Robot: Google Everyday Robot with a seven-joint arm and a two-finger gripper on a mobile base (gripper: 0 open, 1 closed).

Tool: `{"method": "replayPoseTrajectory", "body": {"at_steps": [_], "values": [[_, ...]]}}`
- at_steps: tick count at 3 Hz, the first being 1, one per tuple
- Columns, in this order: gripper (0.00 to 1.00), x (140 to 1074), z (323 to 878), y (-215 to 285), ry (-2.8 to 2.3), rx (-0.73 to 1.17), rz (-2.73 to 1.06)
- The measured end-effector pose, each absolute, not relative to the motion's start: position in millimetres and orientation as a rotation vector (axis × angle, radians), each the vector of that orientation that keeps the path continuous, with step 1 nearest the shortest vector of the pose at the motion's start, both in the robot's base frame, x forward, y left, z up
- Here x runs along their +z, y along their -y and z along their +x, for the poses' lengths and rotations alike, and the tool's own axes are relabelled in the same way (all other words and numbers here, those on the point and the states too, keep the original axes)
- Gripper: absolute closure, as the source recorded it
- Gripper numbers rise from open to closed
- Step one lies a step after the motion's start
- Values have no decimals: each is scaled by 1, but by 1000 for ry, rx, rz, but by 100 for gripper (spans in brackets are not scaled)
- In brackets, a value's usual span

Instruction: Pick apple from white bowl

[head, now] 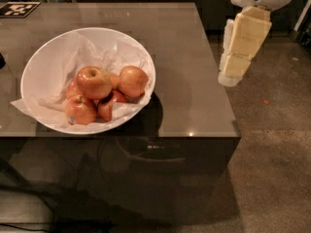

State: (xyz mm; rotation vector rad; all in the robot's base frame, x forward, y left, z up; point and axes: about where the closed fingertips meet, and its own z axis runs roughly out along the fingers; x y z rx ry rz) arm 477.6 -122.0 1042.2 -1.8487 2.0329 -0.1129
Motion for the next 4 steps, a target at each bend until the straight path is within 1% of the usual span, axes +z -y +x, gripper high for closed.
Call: {"method": "replayPoseTrajectory", "body": {"at_steps": [1, 2, 3, 4], "values": [[0, 1042, 478, 122, -2032, -112, -1849], [0, 1039, 486, 82, -1910, -2, -1906], [0, 1040, 488, 22, -1763, 136, -2006], [0, 1042, 490, -31, -1652, 215, -2097]]}}
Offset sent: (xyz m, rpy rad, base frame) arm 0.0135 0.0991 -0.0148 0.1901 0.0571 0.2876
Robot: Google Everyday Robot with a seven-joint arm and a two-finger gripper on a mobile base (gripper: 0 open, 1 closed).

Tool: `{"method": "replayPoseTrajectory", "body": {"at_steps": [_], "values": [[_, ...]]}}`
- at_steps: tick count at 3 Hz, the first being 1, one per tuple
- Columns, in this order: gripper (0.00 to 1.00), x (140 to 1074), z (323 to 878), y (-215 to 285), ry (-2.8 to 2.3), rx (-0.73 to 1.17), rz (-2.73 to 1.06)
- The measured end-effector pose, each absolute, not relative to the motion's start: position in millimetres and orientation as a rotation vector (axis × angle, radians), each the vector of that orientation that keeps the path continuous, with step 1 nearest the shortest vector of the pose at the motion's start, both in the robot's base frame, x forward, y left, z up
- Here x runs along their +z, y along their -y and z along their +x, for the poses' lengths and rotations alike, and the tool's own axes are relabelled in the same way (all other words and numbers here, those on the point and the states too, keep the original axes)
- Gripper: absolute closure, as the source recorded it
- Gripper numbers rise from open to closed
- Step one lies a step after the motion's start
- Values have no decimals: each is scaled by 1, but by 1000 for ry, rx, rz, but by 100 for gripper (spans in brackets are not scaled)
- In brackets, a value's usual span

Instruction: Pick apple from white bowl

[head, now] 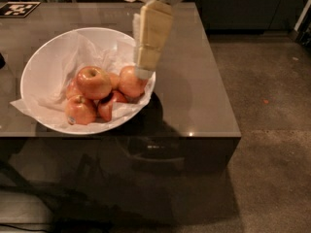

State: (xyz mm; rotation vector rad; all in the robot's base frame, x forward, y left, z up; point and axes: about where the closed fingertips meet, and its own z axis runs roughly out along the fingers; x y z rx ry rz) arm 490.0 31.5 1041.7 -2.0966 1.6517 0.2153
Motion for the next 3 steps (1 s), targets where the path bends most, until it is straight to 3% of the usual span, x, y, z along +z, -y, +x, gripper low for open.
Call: {"method": "replayPoseTrajectory", "body": {"at_steps": [3], "values": [[0, 1006, 508, -68, -1587, 247, -2149]]}}
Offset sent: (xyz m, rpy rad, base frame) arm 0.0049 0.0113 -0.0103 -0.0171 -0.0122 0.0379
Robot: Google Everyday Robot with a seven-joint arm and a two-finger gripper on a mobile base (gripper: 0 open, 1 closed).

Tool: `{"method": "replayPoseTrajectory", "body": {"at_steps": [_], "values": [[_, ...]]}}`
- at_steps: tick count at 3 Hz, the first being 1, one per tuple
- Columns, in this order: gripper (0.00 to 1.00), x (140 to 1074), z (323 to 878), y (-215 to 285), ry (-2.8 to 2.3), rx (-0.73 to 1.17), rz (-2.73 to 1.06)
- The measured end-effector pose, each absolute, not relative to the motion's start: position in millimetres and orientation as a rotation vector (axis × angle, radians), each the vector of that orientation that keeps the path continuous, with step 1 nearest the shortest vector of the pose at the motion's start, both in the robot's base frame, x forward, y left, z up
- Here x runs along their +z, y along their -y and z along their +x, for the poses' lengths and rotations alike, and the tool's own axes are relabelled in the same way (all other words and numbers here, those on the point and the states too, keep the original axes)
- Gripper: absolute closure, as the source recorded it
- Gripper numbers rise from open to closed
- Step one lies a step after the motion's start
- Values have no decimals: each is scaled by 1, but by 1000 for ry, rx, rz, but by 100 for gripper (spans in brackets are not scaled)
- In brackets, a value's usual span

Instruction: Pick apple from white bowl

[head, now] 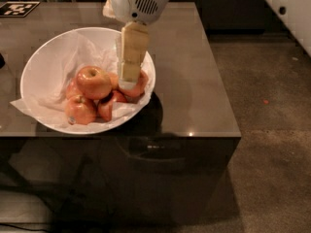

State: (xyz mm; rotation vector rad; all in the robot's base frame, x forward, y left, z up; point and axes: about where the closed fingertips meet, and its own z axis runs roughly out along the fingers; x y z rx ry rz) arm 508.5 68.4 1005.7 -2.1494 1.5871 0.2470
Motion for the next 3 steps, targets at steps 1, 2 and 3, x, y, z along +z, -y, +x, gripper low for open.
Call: {"method": "replayPoseTrajectory", "body": {"at_steps": [1, 2, 3], "values": [[0, 978, 519, -85, -1582, 302, -2188], [0, 959, 527, -94, -1586, 350, -2206], [0, 945, 531, -106, -1577, 440, -2197]]}}
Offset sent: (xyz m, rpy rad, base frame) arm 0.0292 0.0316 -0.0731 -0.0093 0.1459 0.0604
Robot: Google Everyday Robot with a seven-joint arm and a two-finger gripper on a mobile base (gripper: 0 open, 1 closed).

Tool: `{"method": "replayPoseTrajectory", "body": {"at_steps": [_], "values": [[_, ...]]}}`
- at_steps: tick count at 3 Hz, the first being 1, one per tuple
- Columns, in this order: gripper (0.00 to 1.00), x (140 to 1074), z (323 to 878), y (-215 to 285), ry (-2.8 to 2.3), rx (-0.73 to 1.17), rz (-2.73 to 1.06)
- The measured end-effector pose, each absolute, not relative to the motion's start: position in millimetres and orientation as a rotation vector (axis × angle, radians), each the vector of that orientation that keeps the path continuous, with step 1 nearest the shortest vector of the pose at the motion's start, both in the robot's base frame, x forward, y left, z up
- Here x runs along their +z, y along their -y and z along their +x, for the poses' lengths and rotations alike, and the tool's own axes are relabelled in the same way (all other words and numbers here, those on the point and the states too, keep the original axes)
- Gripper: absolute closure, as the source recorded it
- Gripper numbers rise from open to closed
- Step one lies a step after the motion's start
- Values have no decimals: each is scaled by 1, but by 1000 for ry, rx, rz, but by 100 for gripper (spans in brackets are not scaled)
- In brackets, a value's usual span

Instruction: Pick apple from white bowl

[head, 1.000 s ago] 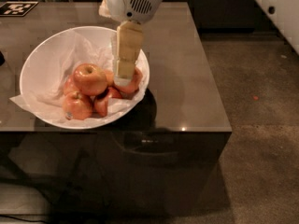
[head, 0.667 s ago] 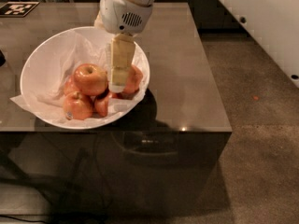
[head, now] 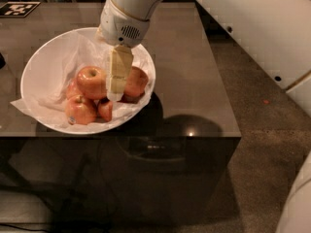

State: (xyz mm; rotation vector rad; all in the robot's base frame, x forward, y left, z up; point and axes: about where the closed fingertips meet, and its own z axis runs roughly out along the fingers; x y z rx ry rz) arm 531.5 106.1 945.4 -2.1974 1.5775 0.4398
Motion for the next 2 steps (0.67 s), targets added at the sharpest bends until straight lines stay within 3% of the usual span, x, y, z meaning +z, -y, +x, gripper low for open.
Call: {"method": "replayPoseTrajectory", "body": {"at_steps": [2], "values": [[0, 942, 531, -112, -1598, 462, -2196]]}}
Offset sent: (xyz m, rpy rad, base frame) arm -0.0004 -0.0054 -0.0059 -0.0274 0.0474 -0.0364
